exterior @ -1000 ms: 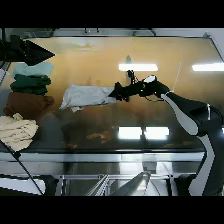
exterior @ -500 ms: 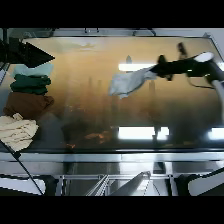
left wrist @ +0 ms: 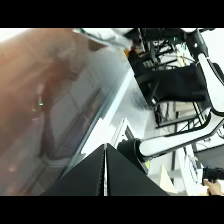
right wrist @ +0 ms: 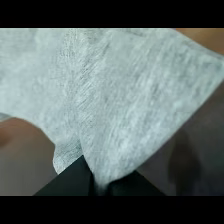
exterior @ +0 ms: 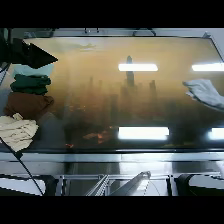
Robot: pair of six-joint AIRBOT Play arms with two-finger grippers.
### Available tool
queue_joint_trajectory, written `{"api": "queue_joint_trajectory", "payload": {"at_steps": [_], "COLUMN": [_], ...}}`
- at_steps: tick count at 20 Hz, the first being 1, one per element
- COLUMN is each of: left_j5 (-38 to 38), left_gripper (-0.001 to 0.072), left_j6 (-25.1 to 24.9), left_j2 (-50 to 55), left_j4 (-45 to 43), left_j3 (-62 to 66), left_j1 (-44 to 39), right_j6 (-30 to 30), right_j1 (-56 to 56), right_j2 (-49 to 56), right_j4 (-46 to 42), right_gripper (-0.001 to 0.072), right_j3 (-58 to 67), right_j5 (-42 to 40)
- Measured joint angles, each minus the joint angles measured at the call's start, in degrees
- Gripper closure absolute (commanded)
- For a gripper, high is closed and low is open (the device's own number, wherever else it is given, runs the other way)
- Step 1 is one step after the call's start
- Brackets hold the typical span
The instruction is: Fold the shirts.
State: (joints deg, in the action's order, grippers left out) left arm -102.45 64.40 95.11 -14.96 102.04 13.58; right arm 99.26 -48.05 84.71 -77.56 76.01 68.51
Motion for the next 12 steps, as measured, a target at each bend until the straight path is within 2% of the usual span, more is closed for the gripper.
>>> {"api": "queue_joint_trajectory", "payload": {"at_steps": [6, 8, 9, 10, 12], "left_j5": [0.00, 0.00, 0.04, 0.20, 0.35], "left_gripper": [0.0688, 0.0687, 0.0687, 0.0688, 0.0687], "left_j6": [0.11, 0.24, 0.24, 0.24, 0.24], "left_j2": [0.00, 0.00, 0.00, 0.00, 0.00], "left_j4": [-0.04, -0.07, -0.07, -0.07, -0.09], "left_j3": [0.00, 0.00, 0.00, 0.00, 0.00], "left_j1": [-5.27, -6.97, -7.61, -8.09, -8.81], "right_j6": [-4.68, -7.23, -7.87, -8.52, -9.20], "right_j1": [-19.39, -23.50, -24.52, -25.27, -26.21], "right_j2": [-4.48, -4.92, -5.01, -5.09, -5.18], "right_j4": [-3.58, -3.48, -3.45, -3.45, -3.39], "right_gripper": [0.0695, 0.0645, 0.0359, 0.0019, 0.0007], "right_j3": [-11.45, -12.85, -13.20, -13.42, -13.73], "right_j5": [-3.58, -3.85, -3.69, -3.30, -1.46]}}
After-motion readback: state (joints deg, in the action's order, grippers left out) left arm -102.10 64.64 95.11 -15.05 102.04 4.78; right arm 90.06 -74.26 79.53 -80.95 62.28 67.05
